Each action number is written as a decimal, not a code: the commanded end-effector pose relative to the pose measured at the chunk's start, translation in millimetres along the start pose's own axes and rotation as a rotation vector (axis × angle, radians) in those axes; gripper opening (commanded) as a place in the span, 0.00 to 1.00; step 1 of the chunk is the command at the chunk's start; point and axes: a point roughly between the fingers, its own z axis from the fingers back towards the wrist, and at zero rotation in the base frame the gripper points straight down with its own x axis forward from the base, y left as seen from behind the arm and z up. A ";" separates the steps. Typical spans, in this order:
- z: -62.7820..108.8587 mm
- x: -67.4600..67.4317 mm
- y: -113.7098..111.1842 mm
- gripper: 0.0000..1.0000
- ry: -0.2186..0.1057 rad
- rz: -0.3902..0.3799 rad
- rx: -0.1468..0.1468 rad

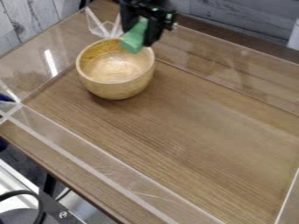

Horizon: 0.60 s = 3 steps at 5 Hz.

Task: Put the green block in the brown bowl

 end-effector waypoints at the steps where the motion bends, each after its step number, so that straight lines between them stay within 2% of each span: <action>1: 0.3 11.1 27.2 1.00 -0.087 0.023 0.042; 3: -16.9 10.1 51.6 1.00 -0.057 0.033 -0.013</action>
